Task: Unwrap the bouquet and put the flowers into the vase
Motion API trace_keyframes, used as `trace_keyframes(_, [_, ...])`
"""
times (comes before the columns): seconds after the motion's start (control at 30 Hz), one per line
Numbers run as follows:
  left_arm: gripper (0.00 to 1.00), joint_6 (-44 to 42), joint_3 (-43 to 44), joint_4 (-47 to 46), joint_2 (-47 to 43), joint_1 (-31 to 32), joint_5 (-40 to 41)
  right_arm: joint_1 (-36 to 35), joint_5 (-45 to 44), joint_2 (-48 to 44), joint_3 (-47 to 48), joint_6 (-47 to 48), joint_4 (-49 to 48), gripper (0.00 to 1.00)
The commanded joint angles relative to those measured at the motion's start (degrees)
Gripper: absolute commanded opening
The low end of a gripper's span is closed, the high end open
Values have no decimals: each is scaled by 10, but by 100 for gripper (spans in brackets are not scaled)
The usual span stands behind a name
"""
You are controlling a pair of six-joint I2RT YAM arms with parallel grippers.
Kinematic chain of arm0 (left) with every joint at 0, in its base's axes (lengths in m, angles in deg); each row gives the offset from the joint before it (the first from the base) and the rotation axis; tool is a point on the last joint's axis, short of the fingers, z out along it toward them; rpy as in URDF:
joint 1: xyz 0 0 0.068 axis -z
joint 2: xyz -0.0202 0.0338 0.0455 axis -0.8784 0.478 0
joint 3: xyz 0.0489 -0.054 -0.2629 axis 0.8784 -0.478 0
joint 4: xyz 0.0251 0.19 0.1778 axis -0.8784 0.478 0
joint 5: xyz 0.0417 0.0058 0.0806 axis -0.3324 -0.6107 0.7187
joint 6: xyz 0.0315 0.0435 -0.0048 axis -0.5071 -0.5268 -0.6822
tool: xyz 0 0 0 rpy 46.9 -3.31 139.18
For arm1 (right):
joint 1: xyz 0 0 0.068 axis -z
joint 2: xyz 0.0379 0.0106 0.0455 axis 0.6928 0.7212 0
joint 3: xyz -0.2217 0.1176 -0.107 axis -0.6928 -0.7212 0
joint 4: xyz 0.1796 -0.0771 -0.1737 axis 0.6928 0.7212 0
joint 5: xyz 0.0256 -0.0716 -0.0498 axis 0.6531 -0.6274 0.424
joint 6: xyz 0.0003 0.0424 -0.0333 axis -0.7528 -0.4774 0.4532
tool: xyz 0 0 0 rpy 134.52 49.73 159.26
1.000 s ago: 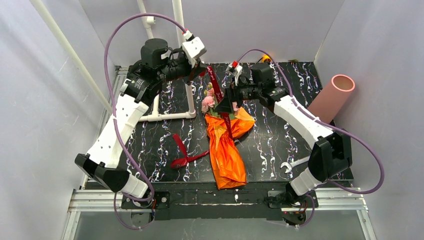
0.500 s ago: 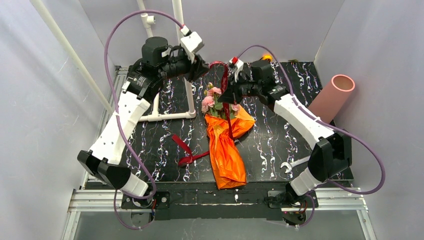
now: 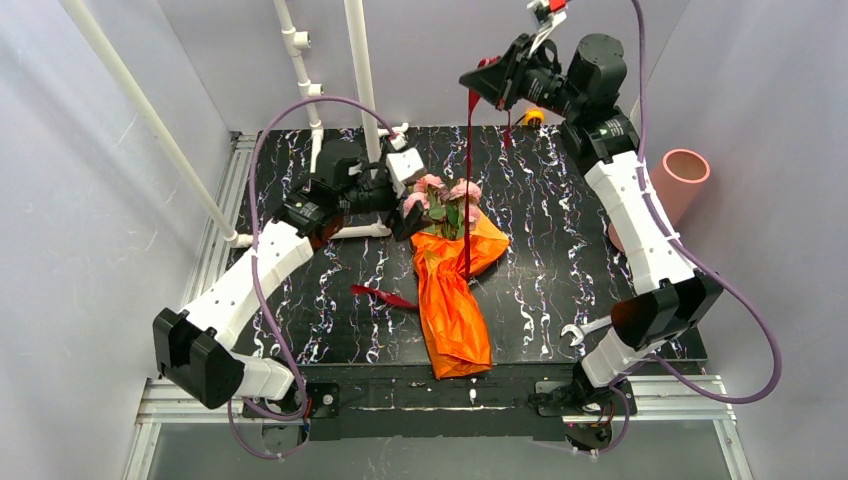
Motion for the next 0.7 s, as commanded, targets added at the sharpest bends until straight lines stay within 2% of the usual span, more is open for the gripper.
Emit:
trace_keyframes(0.0, [98,-16,-16,-77,4,41,-28,5,-13,21,70,-68,-46,1])
trace_keyframes(0.2, [97,43,14,-166,84,94,17,10,-34,21,124,-93,-50,1])
trace_keyframes(0.37, [84,85,42,-173,126,111,32,11,-67,18,166,-98,-43,1])
trace_keyframes(0.47, [62,108,45,-174,137,112,40,11,-90,10,174,-99,-36,1])
trace_keyframes(0.67, [2,140,69,-163,132,112,11,11,-112,-9,158,-98,-28,1])
